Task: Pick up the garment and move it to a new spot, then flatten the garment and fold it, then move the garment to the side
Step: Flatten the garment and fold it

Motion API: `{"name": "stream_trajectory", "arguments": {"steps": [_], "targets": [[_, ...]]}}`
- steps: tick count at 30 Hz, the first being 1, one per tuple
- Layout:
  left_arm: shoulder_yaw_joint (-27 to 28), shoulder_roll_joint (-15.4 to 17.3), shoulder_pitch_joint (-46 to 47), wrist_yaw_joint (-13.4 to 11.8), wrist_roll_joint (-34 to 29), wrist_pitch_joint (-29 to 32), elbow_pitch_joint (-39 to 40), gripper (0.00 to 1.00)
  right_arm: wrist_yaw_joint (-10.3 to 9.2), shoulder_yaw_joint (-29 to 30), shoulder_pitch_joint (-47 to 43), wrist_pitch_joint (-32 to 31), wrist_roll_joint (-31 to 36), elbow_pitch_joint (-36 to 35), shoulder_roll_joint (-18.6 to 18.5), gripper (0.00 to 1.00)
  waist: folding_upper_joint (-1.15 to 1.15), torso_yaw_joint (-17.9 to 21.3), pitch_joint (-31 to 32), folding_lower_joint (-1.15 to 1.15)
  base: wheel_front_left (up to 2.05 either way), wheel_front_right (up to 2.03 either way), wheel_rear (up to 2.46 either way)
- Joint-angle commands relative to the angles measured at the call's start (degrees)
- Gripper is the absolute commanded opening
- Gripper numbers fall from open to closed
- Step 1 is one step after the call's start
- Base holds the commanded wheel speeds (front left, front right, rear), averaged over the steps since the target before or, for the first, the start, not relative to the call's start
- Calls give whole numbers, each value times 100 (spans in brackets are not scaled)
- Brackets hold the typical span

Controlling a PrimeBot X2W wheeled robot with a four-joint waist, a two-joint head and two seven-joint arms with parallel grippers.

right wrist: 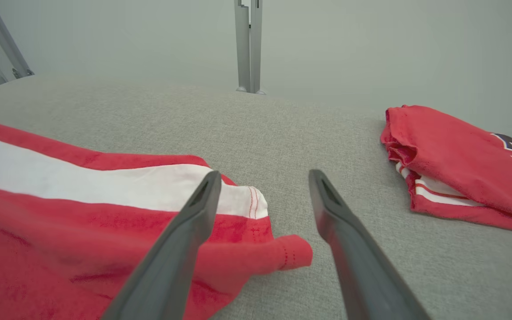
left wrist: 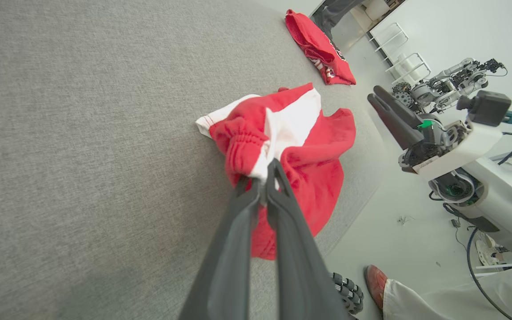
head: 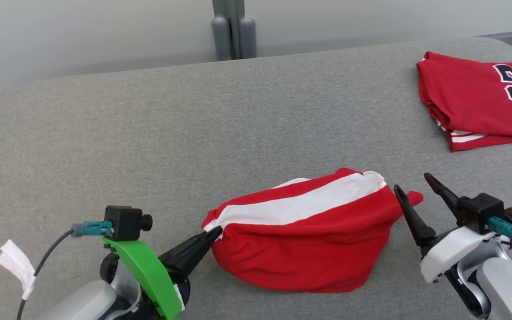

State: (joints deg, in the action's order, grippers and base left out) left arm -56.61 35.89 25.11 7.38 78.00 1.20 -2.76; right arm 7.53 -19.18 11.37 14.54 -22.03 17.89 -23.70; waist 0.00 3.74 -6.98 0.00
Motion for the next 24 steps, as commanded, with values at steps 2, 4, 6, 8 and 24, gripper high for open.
{"name": "stream_trajectory", "arguments": {"steps": [2,4,6,8,24], "targets": [[-75,-108,-103,15,-7,-124,-65,0,-12,-461,495,-278,-306,401,-265,100,0,-470,-184,0,0,0,0],[-174,-175,-89,15,-30,-180,-106,0,-10,-856,832,-587,-588,718,-487,100,0,-562,-209,0,0,0,0],[-247,-218,-53,15,-31,-221,-128,0,-11,-1159,1161,-767,-823,977,-651,100,0,-632,-241,0,0,0,0],[-311,-228,-8,15,-6,-257,-153,0,-10,-1459,1415,-898,-1019,1201,-710,100,0,-677,-279,0,0,0,0],[-678,-284,324,15,30,-608,-288,0,-14,-3455,2435,-913,-2496,2167,-787,0,0,-714,-579,0,0,0,0]]}}
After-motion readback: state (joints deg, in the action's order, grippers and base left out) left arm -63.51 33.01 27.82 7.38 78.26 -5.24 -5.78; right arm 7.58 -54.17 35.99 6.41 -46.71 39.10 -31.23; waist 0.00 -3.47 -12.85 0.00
